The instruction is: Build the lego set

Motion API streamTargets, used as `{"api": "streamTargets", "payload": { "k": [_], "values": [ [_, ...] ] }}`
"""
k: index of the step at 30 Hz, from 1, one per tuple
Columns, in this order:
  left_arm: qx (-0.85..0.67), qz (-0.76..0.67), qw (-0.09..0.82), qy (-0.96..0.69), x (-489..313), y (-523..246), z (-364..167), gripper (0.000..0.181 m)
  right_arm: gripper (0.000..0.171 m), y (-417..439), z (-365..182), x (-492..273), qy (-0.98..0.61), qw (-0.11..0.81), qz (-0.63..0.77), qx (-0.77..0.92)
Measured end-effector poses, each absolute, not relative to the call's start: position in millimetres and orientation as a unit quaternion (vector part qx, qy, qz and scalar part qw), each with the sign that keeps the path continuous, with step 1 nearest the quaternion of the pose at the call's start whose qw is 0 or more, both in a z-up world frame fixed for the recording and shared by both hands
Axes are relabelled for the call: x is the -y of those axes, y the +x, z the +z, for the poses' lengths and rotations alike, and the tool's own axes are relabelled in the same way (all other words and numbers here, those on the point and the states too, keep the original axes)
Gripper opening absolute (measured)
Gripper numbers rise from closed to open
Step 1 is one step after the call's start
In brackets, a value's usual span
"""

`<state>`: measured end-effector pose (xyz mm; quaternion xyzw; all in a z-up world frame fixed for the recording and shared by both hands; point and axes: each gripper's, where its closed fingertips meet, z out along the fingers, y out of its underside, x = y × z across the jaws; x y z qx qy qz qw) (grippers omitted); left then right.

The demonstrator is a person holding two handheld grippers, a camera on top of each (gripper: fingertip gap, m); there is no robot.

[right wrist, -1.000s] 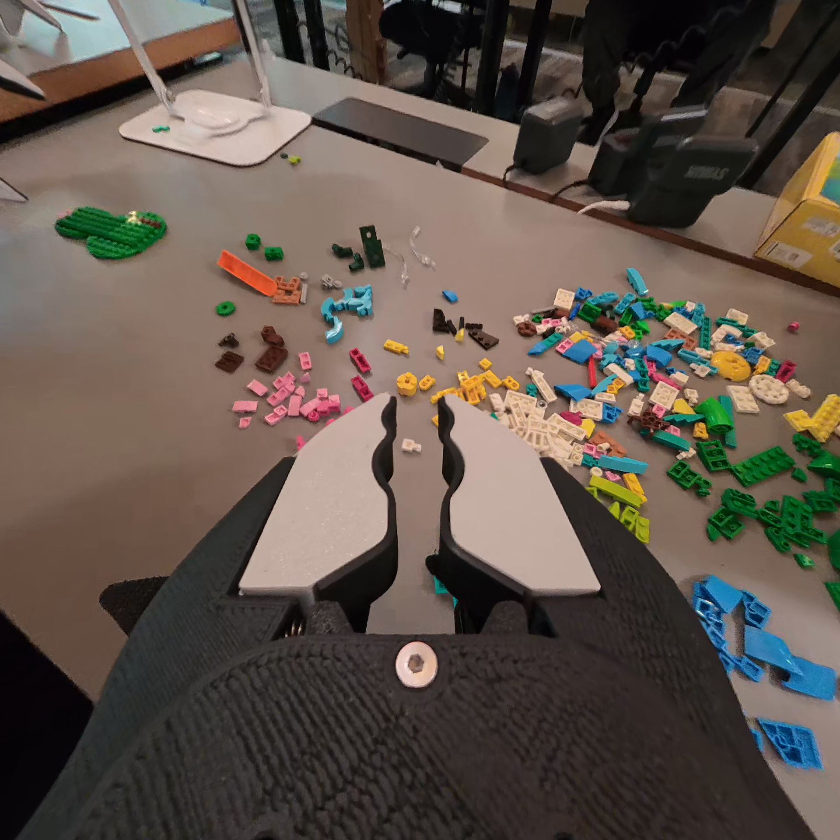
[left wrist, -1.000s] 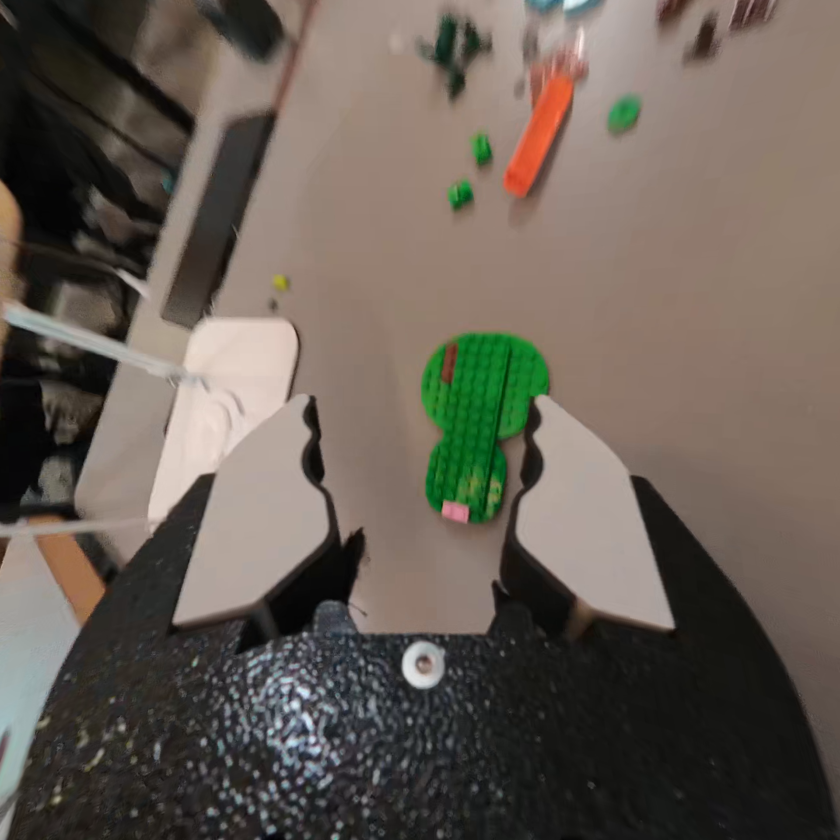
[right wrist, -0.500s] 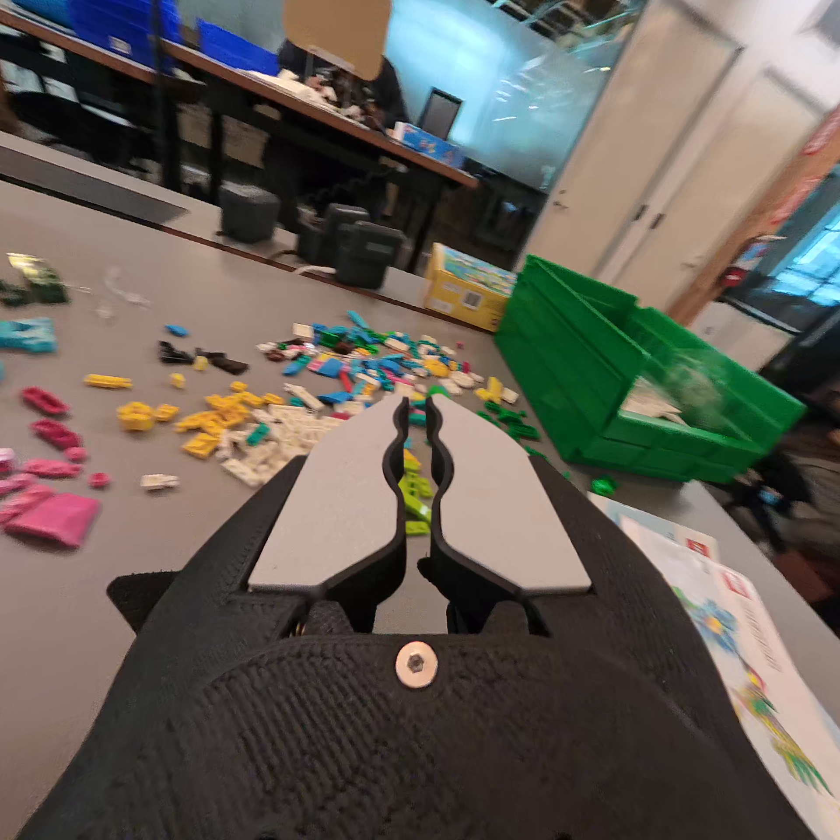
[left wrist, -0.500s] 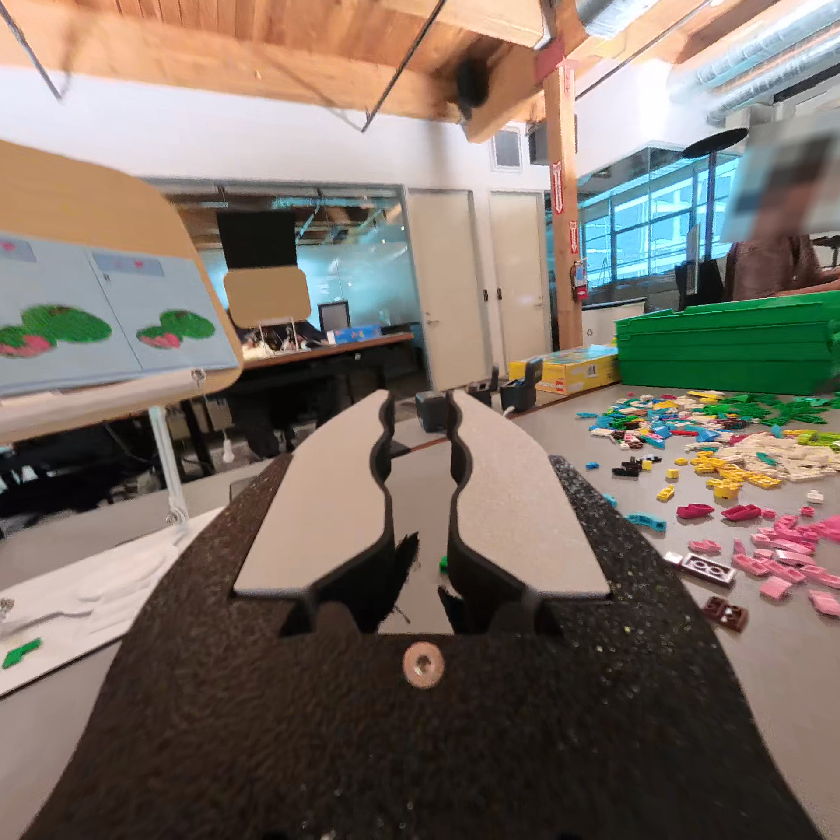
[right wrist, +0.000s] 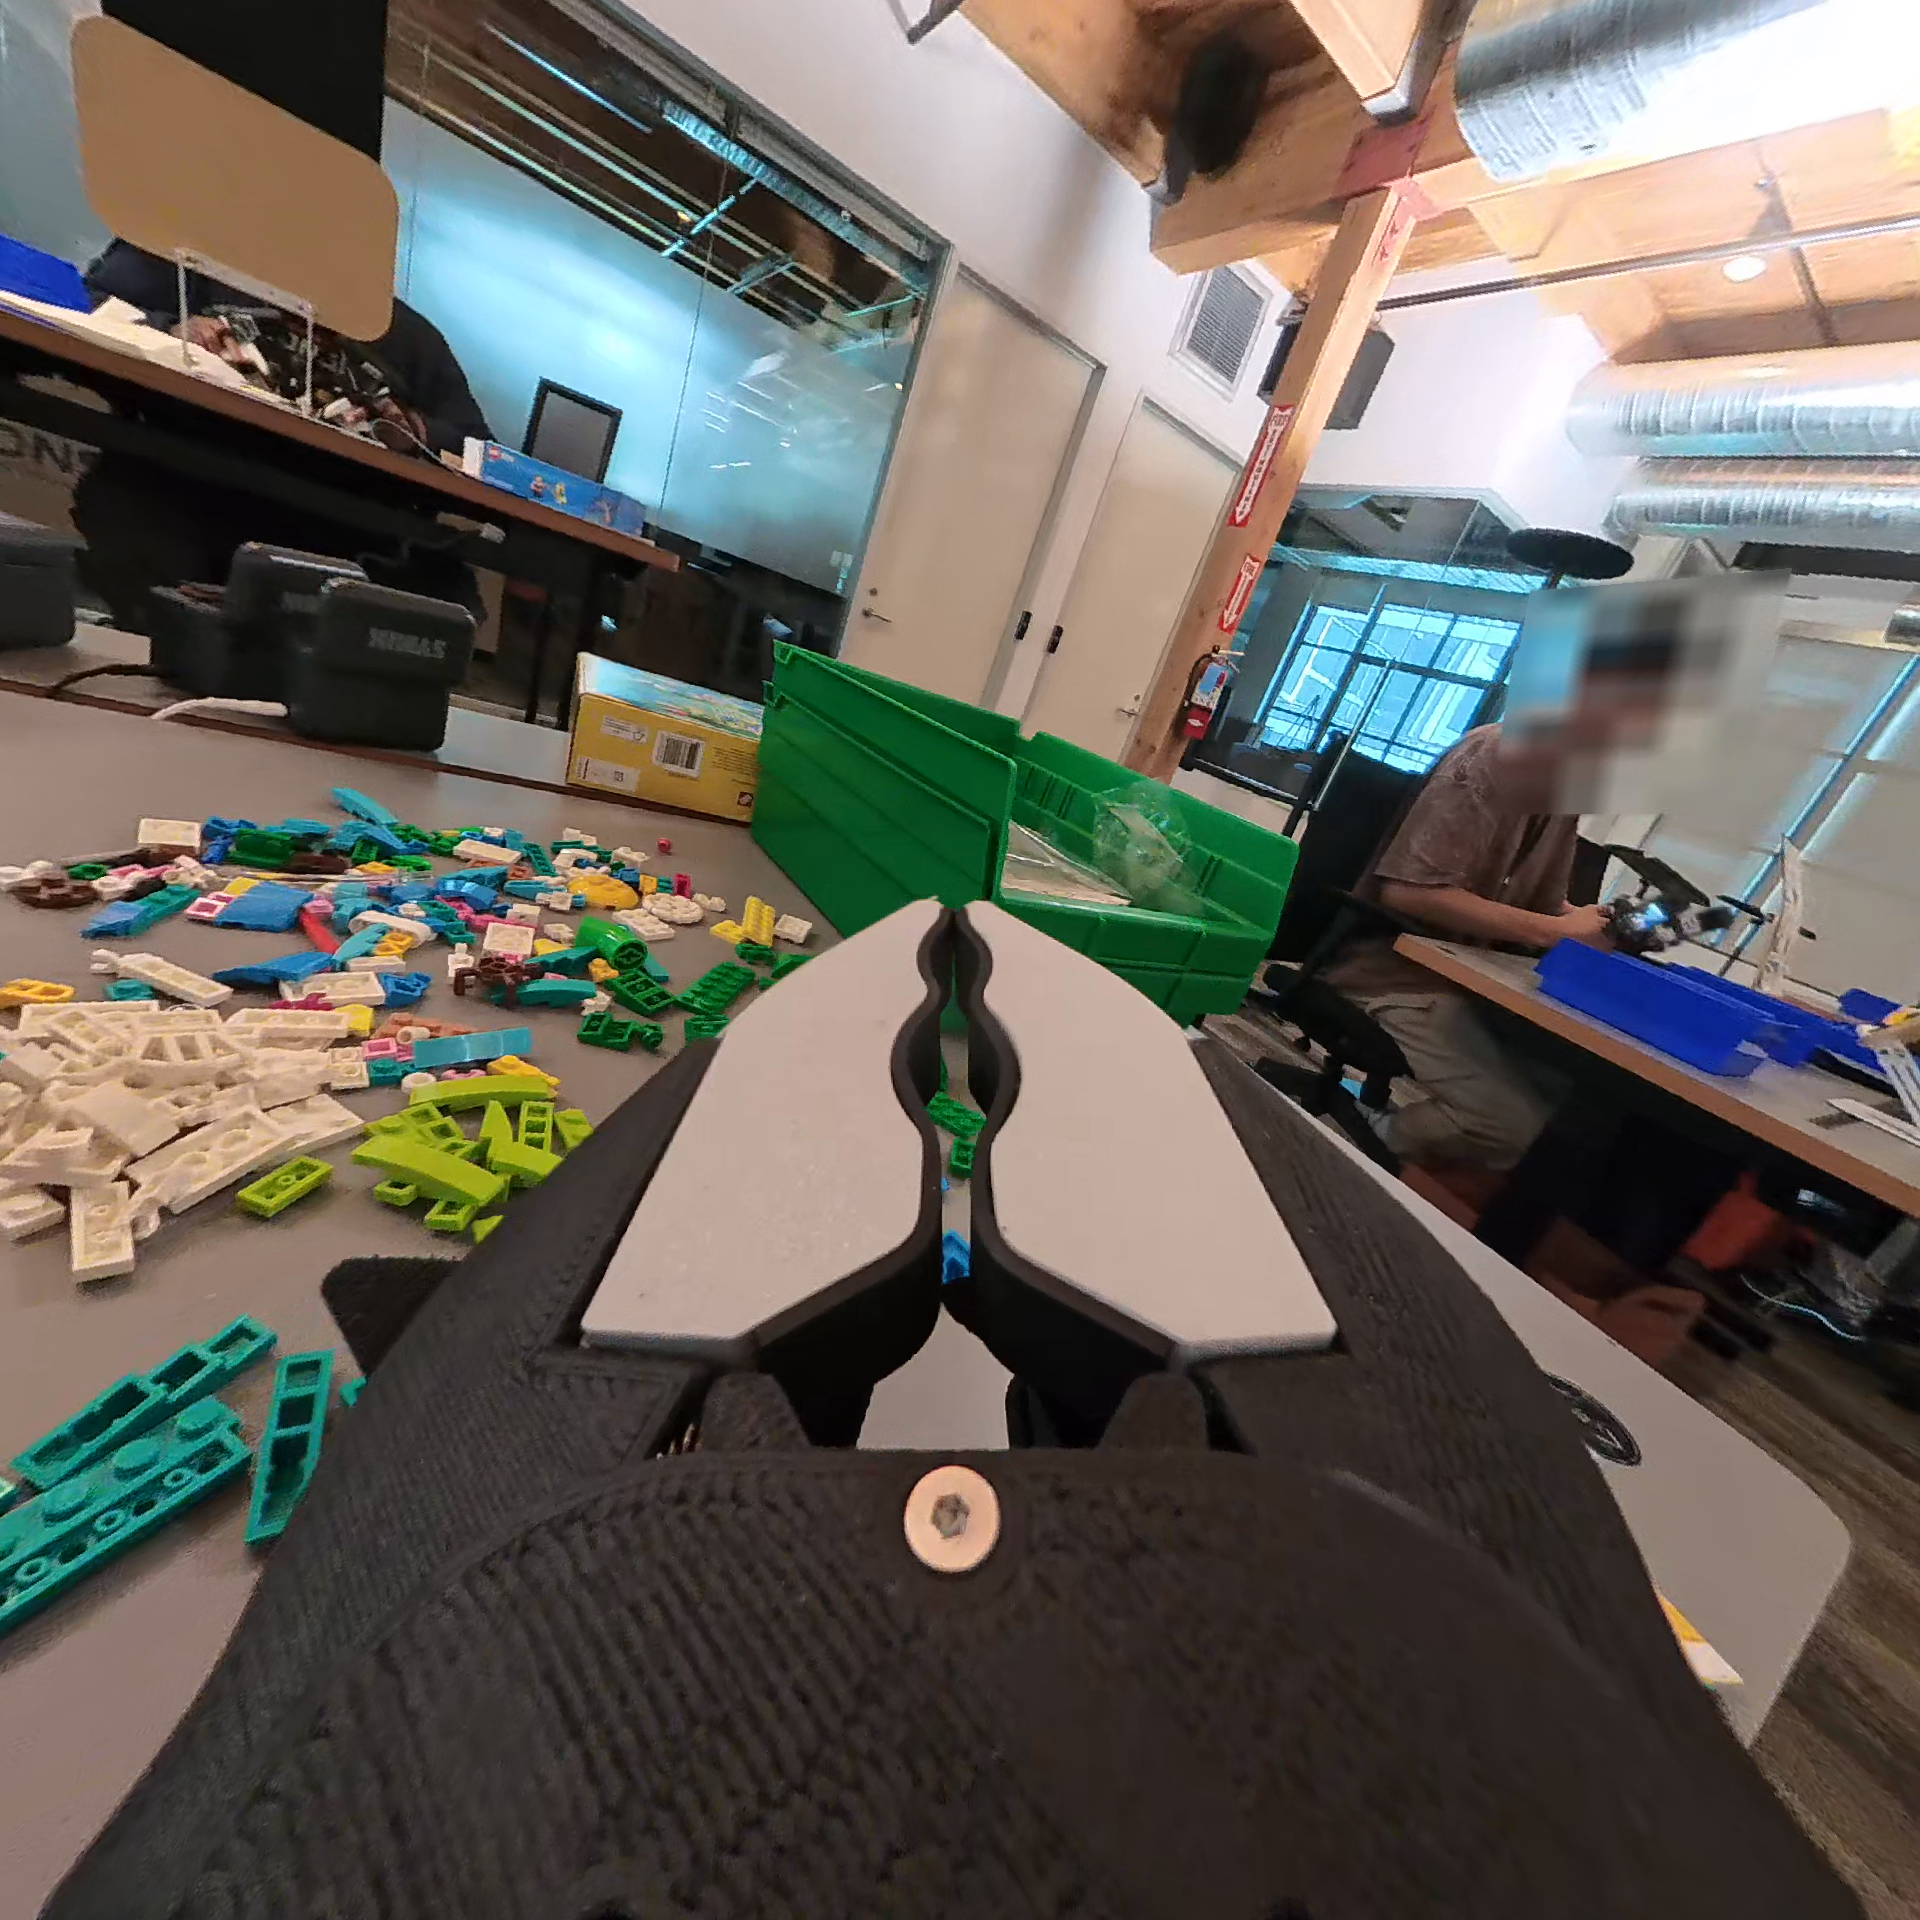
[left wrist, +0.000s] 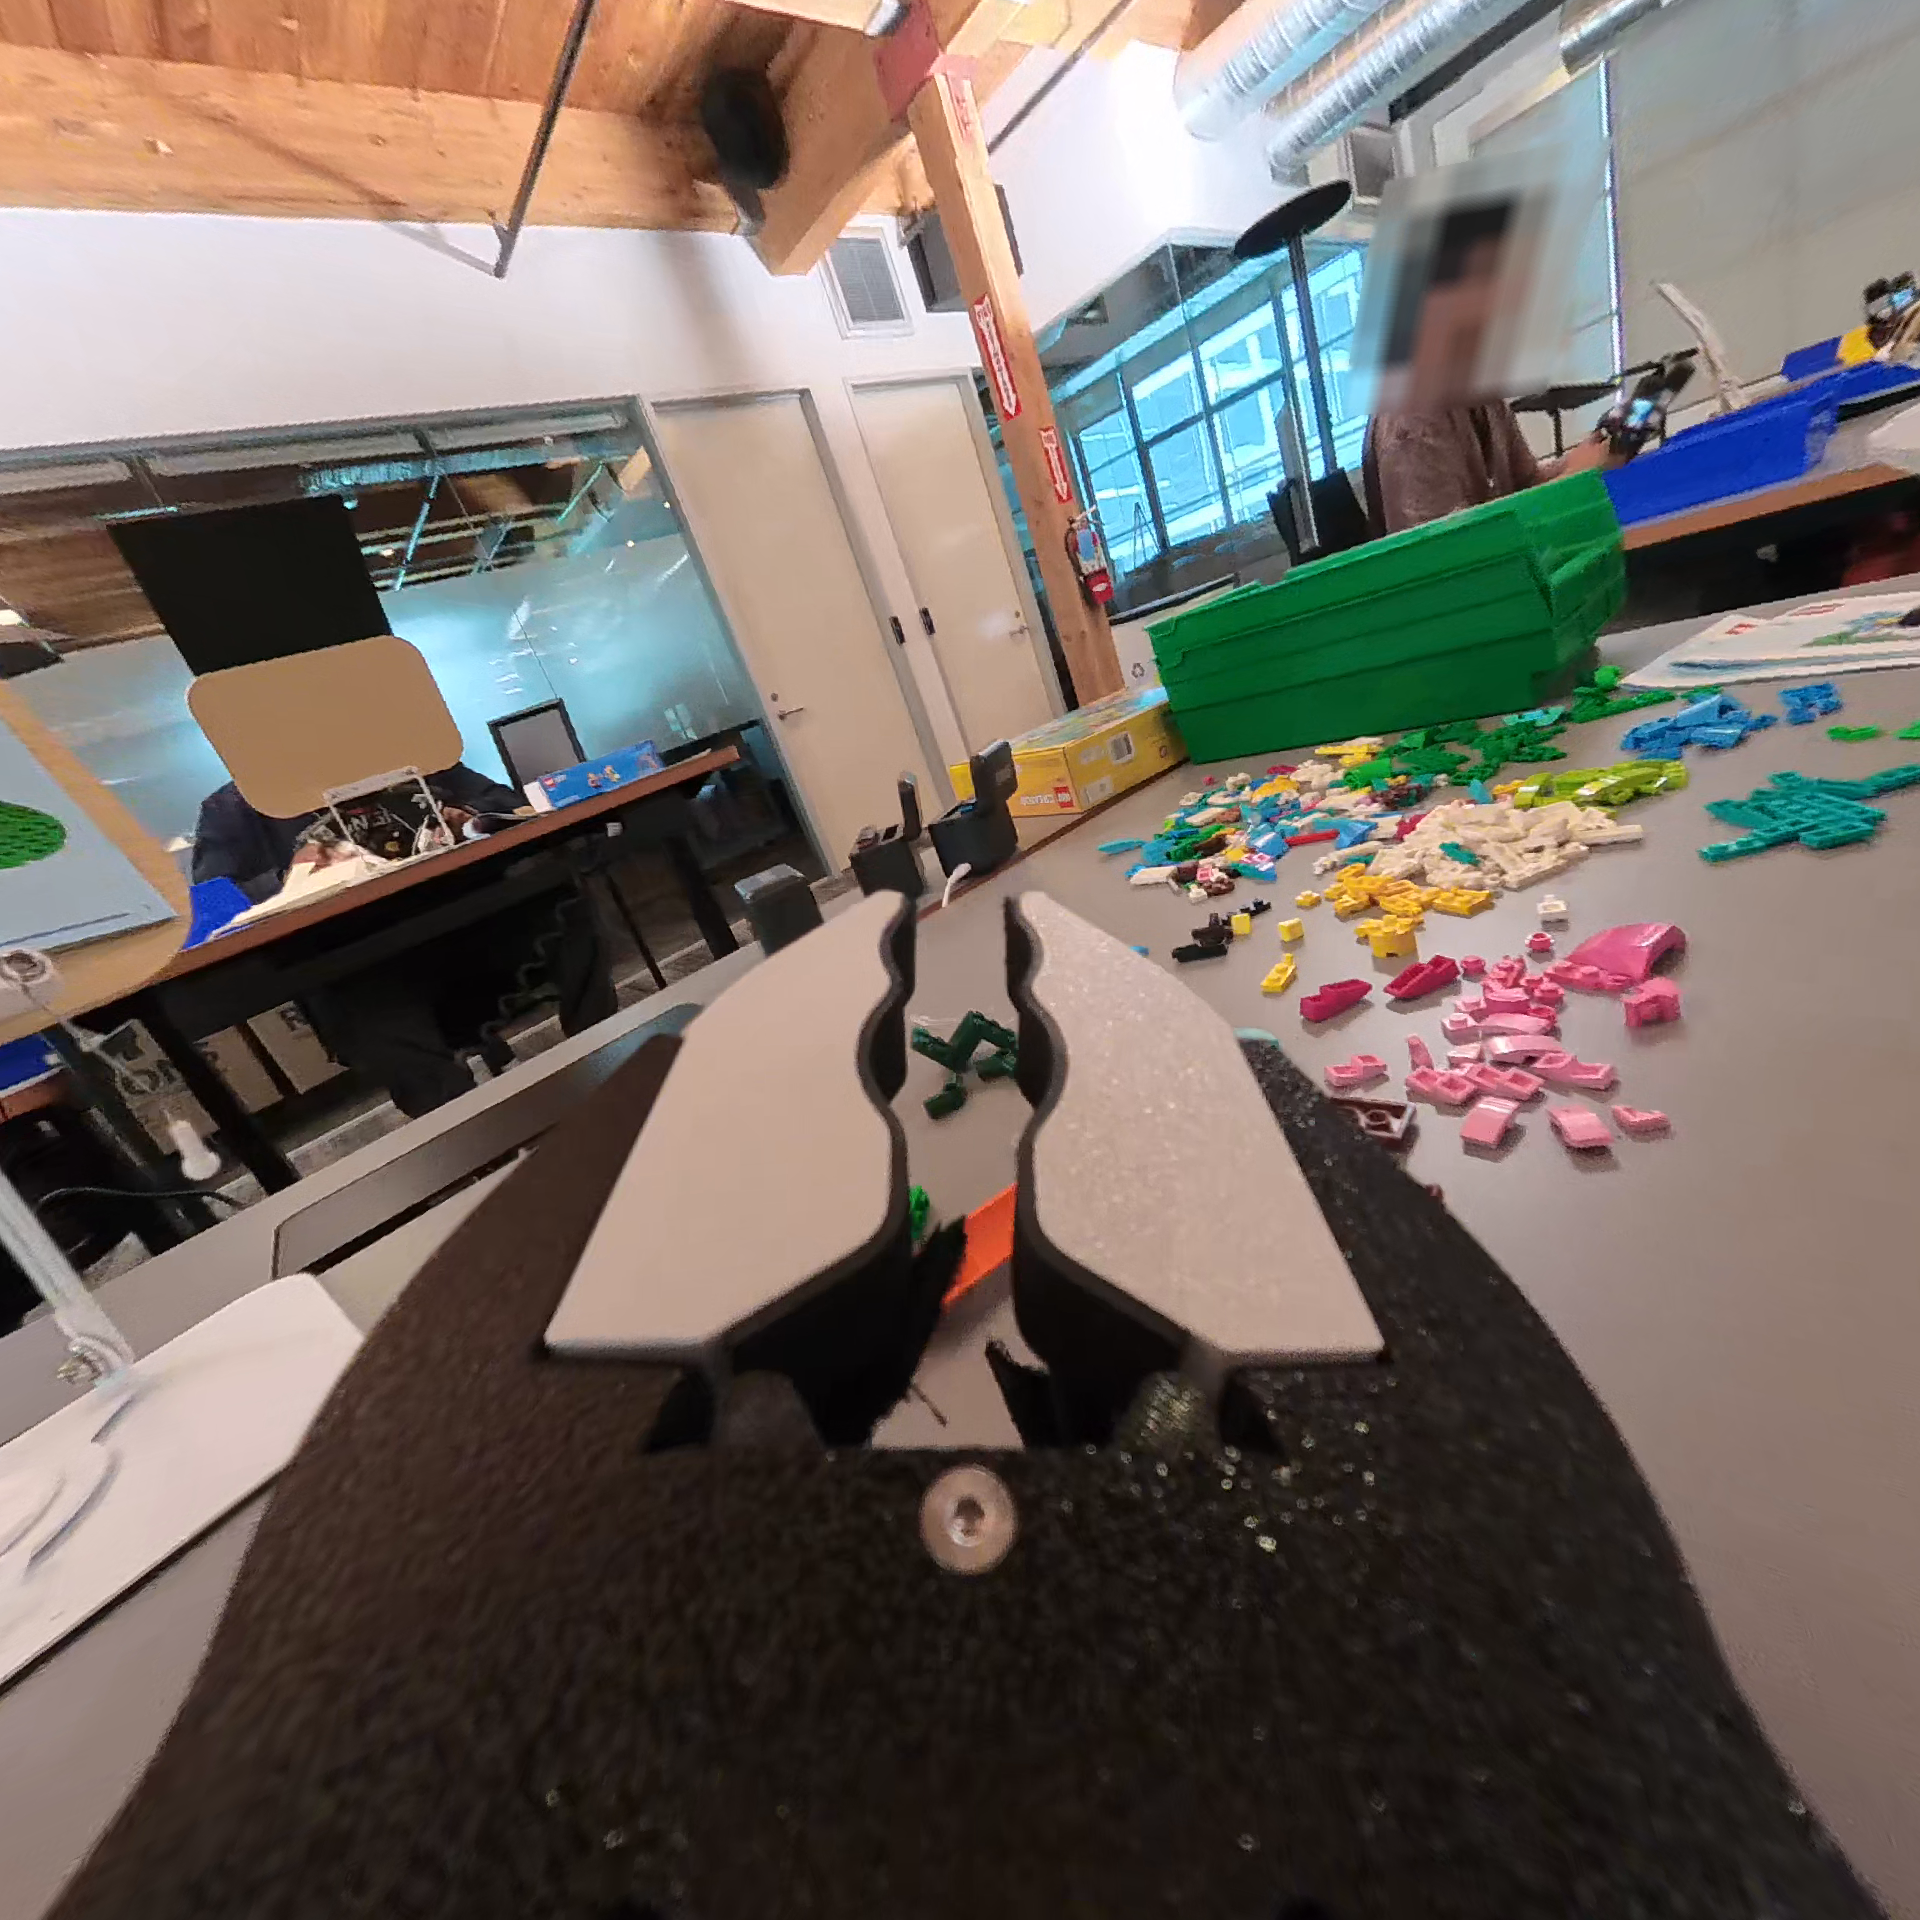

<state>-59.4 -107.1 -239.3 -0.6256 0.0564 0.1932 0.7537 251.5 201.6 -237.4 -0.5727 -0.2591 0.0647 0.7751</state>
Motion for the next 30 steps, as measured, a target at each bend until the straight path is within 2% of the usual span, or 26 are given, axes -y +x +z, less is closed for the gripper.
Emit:
{"api": "streamTargets", "payload": {
  "k": [15,30],
  "values": [
    [-0.089,0.119,0.769,-0.622,19,-36,-239,0.008,0.000,224,-244,-198,-0.536,0.774,0.036,0.335],
    [-0.072,0.045,0.788,-0.610,31,-38,-233,0.000,0.000,210,-249,-192,-0.517,0.767,0.029,0.380]
  ]
}}
